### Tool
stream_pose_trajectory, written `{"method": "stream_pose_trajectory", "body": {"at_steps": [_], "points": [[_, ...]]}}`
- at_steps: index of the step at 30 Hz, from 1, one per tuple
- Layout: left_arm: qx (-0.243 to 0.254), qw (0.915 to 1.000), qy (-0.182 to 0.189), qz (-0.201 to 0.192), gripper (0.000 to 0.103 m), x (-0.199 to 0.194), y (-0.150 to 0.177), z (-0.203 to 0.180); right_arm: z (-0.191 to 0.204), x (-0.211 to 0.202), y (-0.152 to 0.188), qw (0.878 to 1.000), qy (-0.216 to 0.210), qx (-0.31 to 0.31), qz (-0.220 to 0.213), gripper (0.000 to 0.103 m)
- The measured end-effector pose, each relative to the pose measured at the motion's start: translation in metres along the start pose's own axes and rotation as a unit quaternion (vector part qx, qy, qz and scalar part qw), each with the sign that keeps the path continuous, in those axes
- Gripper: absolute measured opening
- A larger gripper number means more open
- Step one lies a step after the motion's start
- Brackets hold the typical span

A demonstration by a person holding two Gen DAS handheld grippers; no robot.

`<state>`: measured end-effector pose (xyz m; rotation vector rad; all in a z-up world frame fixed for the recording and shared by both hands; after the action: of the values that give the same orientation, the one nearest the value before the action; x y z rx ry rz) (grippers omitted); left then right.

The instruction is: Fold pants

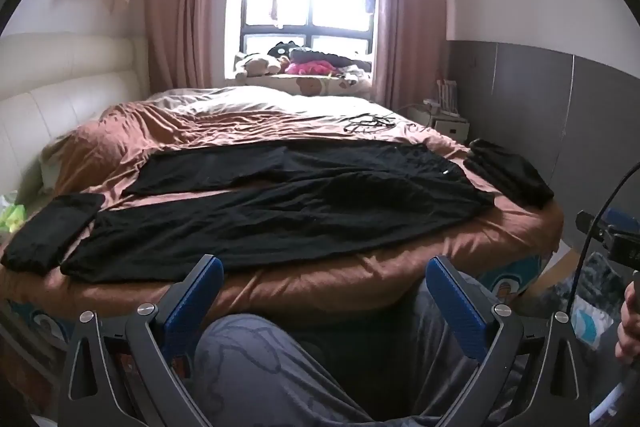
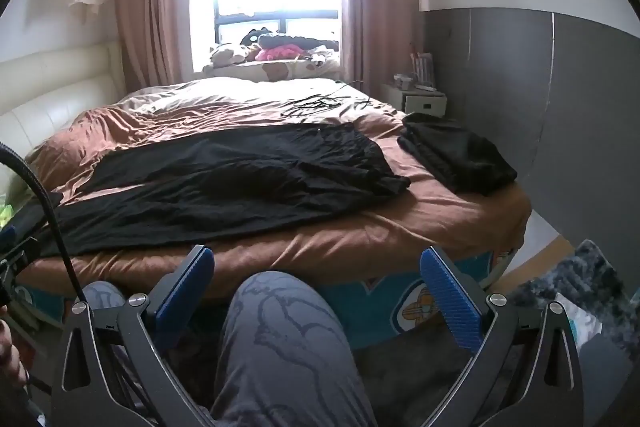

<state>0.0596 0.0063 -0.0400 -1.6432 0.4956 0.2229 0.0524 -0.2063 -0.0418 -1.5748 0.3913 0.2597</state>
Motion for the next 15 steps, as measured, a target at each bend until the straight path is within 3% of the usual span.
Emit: {"method": "stream_pose_trajectory", "body": {"at_steps": [6, 15], "points": [[-0.001, 0.9998, 0.015, -0.013, 0.103, -0.007, -0.004, -0.003, -0.002, -0.003, -0.002, 1.0, -0.003, 0.0, -0.002, 0.103], [0.004, 0.9997, 0.007, -0.021, 0.103, -0.014, -0.007, -0.001, -0.002, -0.011, -0.004, 1.0, -0.003, -0.004, -0.017, 0.103]]}}
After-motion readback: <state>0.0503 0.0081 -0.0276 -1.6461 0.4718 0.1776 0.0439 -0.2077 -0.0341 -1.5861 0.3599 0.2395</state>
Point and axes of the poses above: each gripper's, at about its wrist camera, not at the fingertips, and x roughly the way its jaws point, z to its left, y to its underside, the point moved 8 cm from there along x, roughly the way its jaws point, and after that the axes turned 12 degrees about y, right-handed, at the moved point
